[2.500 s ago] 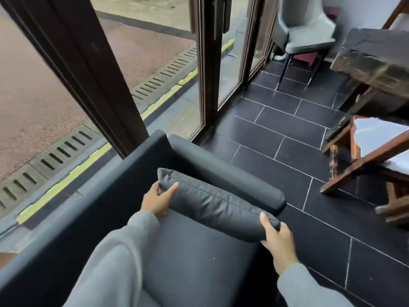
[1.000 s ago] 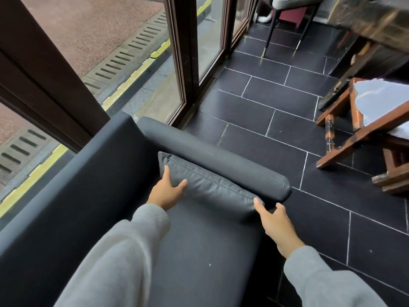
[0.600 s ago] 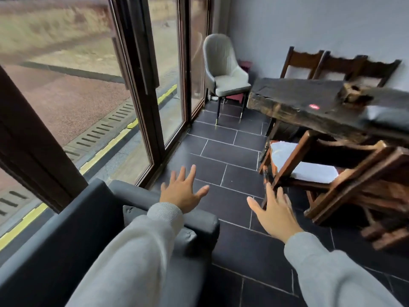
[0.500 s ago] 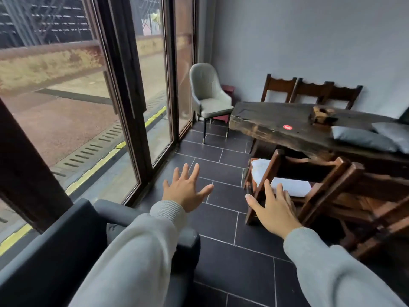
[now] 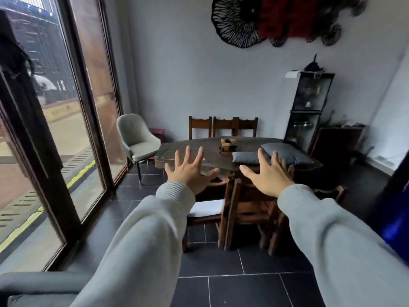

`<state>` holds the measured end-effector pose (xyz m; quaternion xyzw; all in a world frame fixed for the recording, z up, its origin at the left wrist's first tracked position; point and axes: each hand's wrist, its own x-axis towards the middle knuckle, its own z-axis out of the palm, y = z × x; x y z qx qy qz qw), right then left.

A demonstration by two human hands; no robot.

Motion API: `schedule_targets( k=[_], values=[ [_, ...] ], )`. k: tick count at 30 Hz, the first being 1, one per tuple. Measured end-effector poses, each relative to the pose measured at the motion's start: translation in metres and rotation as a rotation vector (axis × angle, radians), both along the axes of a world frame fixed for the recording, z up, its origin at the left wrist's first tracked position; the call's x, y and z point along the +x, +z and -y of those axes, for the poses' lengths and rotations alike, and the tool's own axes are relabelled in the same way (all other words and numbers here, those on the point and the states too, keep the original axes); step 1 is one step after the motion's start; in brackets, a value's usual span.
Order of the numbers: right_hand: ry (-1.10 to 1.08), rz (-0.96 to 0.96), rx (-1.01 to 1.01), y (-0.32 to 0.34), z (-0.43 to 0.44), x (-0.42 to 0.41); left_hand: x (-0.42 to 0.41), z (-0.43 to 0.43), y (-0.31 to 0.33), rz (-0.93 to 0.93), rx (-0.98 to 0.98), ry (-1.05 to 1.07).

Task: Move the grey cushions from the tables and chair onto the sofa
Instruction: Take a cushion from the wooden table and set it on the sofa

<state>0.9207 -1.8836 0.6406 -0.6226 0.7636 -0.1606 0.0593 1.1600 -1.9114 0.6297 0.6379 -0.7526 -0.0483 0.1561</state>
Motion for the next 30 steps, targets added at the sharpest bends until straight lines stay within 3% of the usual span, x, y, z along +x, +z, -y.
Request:
schedule_targets(
  k=[8, 21, 30],
  values=[
    [-0.114, -0.081, 0.076, 0.0, 0.035, -0.115, -0.138, 0.06, 0.013, 0.03, 0.007, -0.15],
    [-0.281, -0.146, 0.085, 0.012, 0.216, -0.275, -0.324, 0.283, 0.016, 0.063, 0.007, -0.352],
    [-0.332, -0.127, 0.181, -0.022, 0.317, -0.39, -0.444, 0.401, -0.017, 0.076, 0.065, -0.391]
  ],
)
